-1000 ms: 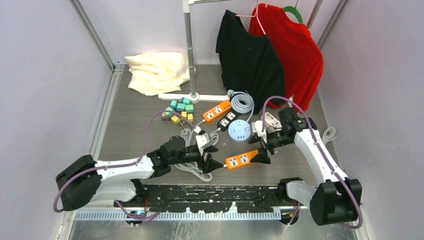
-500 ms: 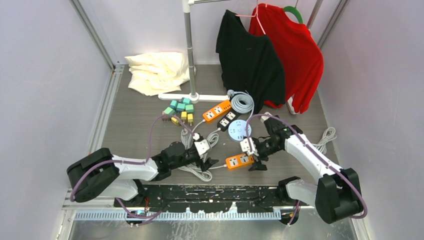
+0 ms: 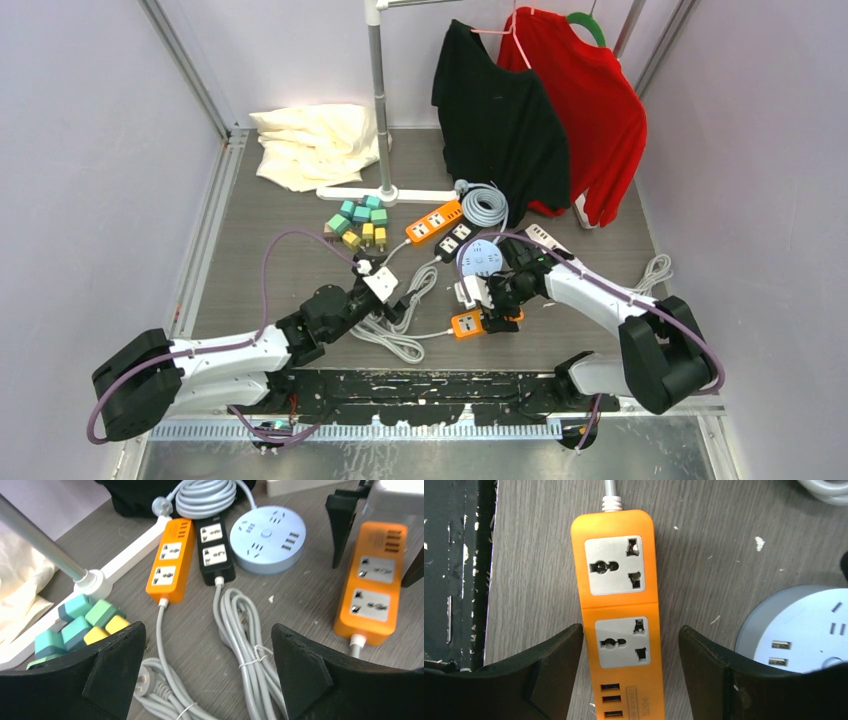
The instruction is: Pull the plug off the socket
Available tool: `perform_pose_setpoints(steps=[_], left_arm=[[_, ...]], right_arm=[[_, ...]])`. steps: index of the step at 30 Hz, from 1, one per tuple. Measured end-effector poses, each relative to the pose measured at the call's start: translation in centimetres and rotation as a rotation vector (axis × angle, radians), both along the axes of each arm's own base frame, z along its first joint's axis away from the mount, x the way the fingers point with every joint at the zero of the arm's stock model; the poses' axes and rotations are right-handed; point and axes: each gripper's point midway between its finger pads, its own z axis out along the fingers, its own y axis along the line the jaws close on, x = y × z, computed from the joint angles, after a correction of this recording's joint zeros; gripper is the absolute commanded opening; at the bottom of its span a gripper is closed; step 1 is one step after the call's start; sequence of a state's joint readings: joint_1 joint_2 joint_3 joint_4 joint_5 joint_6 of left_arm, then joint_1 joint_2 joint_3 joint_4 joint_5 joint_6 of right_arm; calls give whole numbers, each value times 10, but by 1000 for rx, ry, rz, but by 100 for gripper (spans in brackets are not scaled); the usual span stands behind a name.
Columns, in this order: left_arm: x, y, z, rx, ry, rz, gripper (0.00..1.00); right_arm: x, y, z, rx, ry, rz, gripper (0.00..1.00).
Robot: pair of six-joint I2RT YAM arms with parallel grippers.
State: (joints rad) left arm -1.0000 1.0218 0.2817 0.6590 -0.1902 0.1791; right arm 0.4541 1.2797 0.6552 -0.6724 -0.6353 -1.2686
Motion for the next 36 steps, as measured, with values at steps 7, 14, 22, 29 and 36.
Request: perform_pose_setpoints(steps=[7,14,22,29,36], left_arm=[[1,9,-15,47,6,26,91],[1,9,-15,49,4,26,91],[1,9,-15,49,4,26,91],[0,12,-20,55,8,26,91],[-1,12,-20,54,7,26,90]], right_arm=[[-1,1,-10,-54,7,5,63],[-2,0,-12,-68,13,-4,44],[1,-7,-5,-57,21,-42,22],[10,-27,13,-14,12,-151,13],[24,-56,24,-21,7,-320,8]])
